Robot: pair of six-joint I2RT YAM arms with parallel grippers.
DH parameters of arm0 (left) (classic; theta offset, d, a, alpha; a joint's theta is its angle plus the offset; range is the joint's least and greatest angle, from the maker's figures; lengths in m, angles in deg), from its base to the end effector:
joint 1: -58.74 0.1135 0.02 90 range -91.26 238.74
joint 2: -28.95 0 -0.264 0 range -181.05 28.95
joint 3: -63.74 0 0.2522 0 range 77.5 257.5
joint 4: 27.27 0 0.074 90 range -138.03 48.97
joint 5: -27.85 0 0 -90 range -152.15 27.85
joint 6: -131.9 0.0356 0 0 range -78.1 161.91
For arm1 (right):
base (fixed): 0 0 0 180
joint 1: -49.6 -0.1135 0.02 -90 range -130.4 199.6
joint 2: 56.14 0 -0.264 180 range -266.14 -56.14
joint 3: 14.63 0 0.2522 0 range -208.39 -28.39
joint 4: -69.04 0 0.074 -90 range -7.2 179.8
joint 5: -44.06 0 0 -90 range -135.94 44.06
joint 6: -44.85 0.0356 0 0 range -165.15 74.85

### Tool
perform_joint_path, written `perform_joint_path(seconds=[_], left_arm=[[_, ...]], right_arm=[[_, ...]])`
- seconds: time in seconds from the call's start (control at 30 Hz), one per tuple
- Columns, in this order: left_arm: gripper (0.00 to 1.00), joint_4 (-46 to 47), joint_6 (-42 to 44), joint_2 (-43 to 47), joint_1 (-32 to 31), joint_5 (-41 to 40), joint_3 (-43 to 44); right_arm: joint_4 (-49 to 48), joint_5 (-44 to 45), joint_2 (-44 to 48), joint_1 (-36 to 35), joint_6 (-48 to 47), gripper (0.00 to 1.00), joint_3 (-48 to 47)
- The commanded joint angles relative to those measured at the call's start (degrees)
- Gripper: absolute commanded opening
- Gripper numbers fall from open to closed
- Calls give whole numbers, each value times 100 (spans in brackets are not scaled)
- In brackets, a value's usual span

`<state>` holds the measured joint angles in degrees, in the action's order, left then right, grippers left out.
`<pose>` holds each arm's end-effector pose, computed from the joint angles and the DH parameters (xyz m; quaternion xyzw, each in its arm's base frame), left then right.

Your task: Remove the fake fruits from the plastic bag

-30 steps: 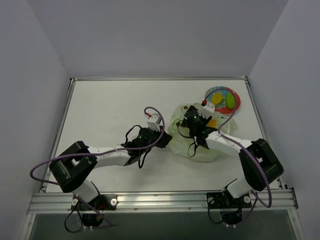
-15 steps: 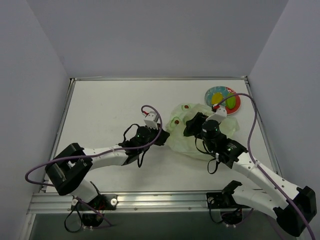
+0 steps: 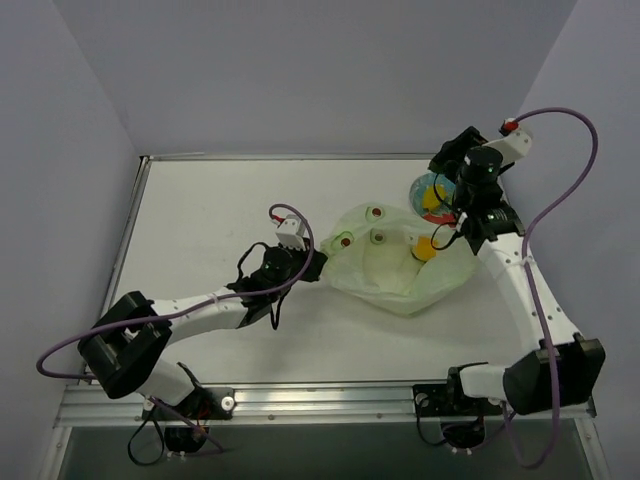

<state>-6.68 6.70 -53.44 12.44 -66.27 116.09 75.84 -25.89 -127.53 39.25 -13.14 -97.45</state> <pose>0.2170 -0.2234 0.2309 0.0506 0.7611 -0.4009 0.5073 0.2875 0.0401 0.4223 0.2511 0.6317 0.1515 0.7176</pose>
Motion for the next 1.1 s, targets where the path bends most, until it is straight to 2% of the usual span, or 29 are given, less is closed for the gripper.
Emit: perform_joint_path(seconds=[0.0, 0.23, 0.37, 0.47, 0.7, 0.83, 0.9, 0.93, 1.07], left_arm=[[2, 63, 92, 91, 51, -27, 26], [2, 203, 5, 66, 60, 25, -27], [2, 397, -232, -189, 51, 332, 0], [2, 511, -294, -304, 51, 412, -1], [2, 503, -303, -286, 51, 403, 0], [2, 503, -303, -286, 51, 412, 8], [2, 511, -303, -278, 51, 412, 0], [2, 511, -303, -286, 51, 412, 8], [2, 511, -303, -330, 51, 412, 17]], right_arm=[[-253, 16, -918, 532, -230, 20, -196], [-595, 324, -1983, 902, -195, 22, 129], [-1209, 1, -2579, 1122, -37, 21, 463], [-1264, -195, -2993, 1254, -11, 22, 490], [-1510, -230, -3433, 1263, -19, 22, 534], [-1563, -221, -3609, 1272, -81, 25, 350], [-1554, -186, -3732, 1290, -151, 33, 192], [-1554, -203, -3776, 1299, -169, 41, 156], [-1554, -335, -3829, 1386, -204, 63, 41]])
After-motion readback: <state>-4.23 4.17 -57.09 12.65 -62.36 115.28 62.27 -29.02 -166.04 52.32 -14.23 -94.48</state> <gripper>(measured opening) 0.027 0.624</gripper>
